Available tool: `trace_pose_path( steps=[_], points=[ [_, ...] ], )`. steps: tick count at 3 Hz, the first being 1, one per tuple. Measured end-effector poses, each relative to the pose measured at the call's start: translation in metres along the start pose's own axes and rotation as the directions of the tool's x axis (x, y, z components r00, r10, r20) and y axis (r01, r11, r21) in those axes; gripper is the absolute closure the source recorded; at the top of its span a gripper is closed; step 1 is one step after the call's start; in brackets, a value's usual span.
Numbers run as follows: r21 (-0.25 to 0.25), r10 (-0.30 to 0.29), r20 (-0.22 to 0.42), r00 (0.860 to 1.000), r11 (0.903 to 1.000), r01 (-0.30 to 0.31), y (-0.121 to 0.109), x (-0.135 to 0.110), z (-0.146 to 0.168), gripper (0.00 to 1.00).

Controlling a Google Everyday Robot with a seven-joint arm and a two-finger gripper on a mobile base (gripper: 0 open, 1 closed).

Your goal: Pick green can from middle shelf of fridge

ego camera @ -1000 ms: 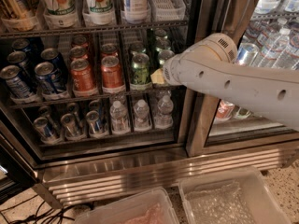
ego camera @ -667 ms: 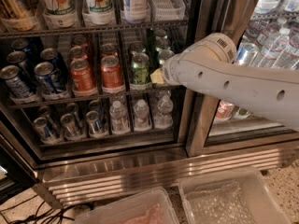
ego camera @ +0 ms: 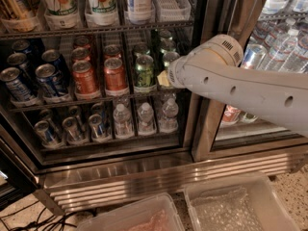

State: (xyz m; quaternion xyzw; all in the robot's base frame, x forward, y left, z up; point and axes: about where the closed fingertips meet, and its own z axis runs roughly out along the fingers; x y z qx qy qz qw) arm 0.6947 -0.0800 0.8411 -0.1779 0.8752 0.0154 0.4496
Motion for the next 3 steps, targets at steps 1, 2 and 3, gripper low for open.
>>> trace_pose_path(
  steps=[1,2,3],
  points=[
    [0.020,0.012,0.010,1.000,0.9997,-0.013,-0.0086,0.0012,-0.0051,0.35],
    [0.020,0.012,0.010,1.000,0.9997,-0.013,-0.0020,-0.0004,-0.0045,0.34],
    [0.035,0.024,0.017,1.000,0.9991,-0.025,-0.0075,-0.0002,-0.0051,0.32]
  ],
)
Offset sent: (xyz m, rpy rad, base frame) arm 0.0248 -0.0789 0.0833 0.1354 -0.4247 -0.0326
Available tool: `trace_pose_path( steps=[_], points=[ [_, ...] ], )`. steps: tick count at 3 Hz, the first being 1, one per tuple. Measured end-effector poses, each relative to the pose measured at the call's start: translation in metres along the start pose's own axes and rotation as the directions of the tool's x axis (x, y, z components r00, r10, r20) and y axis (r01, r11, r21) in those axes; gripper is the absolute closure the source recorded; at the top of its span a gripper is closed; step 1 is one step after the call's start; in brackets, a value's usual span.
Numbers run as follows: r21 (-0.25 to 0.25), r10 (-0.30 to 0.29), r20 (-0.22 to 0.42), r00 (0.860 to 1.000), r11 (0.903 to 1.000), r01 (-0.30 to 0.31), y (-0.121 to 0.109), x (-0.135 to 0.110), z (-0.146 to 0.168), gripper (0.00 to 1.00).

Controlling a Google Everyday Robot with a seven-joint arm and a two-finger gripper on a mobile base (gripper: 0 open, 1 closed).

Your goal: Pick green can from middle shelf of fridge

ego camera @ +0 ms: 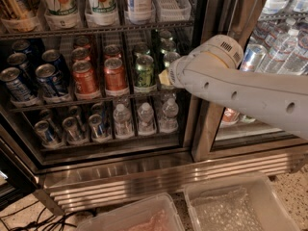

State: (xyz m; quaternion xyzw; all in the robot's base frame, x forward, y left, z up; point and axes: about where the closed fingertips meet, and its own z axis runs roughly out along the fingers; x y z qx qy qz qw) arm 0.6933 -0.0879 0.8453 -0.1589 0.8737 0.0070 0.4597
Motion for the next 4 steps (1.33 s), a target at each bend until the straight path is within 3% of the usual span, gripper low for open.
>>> trace_pose_path(
  steps=[4],
  points=[
    [0.027,0.025,0.015,1.000,0.9993,-0.025,0.0005,-0.0050,0.0027,0.31]
  ],
)
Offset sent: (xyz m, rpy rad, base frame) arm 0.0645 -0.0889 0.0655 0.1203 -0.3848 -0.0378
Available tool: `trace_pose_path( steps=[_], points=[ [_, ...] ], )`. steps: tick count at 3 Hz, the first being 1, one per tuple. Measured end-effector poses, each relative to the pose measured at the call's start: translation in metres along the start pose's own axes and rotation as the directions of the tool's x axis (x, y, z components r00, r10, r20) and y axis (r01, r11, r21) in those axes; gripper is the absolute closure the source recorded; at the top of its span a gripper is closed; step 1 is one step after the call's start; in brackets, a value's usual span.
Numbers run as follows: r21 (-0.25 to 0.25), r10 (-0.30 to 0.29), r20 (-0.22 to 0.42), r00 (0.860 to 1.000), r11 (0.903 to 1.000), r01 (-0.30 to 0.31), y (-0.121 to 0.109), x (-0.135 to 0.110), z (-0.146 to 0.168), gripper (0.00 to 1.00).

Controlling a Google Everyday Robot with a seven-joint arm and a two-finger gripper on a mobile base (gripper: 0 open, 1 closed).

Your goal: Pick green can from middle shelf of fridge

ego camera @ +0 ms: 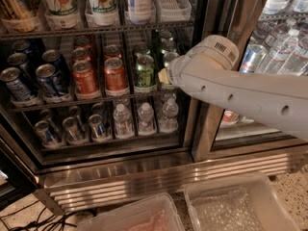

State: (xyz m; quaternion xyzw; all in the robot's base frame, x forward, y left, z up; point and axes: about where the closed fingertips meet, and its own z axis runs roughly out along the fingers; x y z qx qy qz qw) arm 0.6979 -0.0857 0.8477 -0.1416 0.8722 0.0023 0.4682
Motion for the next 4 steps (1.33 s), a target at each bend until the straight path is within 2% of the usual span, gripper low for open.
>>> trace_pose_path(
  steps=[1,2,3,4],
  points=[
    [0.000,0.000,0.000,1.000,1.0000,0.000,0.0040,-0.0007,0.0001,0.31],
    [0.013,0.013,0.008,1.000,0.9998,-0.013,-0.0012,-0.0024,0.0016,0.34],
    [0.013,0.013,0.008,1.000,0.9998,-0.013,0.0033,-0.0032,0.0017,0.33],
    [0.026,0.022,0.016,1.000,0.9994,-0.022,-0.0018,-0.0047,0.0031,0.32]
  ],
)
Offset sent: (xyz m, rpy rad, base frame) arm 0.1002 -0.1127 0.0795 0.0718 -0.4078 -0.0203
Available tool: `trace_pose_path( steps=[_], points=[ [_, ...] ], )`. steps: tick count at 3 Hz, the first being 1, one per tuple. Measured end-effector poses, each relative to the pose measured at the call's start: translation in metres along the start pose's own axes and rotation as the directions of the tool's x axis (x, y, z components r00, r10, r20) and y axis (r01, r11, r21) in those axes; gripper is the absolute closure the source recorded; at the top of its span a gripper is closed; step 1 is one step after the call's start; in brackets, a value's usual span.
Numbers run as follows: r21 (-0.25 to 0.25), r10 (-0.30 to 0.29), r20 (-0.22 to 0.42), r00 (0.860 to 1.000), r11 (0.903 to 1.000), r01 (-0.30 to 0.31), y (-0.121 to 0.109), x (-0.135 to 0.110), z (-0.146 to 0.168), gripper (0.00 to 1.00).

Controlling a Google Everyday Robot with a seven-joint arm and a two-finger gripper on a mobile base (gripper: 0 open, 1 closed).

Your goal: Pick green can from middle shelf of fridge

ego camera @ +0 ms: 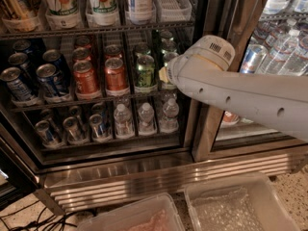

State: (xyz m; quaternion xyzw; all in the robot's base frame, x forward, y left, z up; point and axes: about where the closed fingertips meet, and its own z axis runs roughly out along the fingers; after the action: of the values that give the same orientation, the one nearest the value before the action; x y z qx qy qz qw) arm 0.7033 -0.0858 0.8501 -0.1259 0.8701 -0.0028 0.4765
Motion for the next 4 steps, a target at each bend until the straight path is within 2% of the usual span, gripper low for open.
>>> trace_pose_path(
  steps=[1,4],
  points=[
    [0.000,0.000,0.000,1.000,1.0000,0.000,0.0048,-0.0008,0.0001,0.32],
    [0.026,0.006,0.016,1.000,0.9996,-0.006,-0.0013,-0.0046,0.0030,0.32]
  ],
)
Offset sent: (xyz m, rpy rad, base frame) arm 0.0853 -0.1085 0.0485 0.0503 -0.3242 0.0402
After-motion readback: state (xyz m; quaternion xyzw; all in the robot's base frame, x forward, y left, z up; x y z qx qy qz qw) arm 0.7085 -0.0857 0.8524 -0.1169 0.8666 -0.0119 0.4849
